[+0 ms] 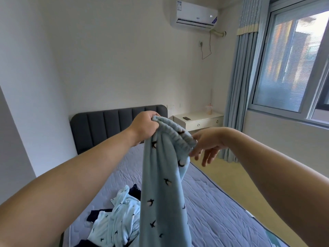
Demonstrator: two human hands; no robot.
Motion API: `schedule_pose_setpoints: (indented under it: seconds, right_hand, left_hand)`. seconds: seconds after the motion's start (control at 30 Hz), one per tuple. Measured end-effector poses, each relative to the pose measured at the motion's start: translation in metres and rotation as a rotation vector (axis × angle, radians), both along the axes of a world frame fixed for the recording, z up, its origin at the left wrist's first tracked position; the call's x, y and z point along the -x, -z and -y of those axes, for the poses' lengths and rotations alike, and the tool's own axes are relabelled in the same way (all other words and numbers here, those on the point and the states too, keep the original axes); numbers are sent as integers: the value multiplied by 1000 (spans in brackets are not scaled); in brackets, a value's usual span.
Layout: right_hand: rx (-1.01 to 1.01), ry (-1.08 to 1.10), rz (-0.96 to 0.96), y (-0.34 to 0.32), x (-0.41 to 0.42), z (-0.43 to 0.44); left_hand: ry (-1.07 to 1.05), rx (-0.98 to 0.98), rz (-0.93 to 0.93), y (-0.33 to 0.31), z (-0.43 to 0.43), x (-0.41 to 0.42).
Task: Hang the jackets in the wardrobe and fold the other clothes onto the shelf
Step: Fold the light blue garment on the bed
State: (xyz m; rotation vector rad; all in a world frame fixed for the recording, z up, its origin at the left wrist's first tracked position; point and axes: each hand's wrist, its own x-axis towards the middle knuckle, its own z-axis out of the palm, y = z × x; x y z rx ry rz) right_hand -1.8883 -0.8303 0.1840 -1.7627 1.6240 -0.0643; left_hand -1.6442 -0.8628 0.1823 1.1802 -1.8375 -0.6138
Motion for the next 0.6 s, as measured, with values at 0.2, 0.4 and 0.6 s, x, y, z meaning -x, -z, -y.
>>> schedule_pose_setpoints:
  seconds: [0.2,0.4,0.6]
  right_hand:
    - [180,-87,49,5,-7,0]
    - [715,68,-84,-19,-13,3]
    - [784,82,-30,-30,-13,1]
  left_hand:
    - [-91,-2,-56,-2,17,-14]
    - [-146,20,-26,-6,26,-24]
    - [-128,54,58,-9,30,-26]
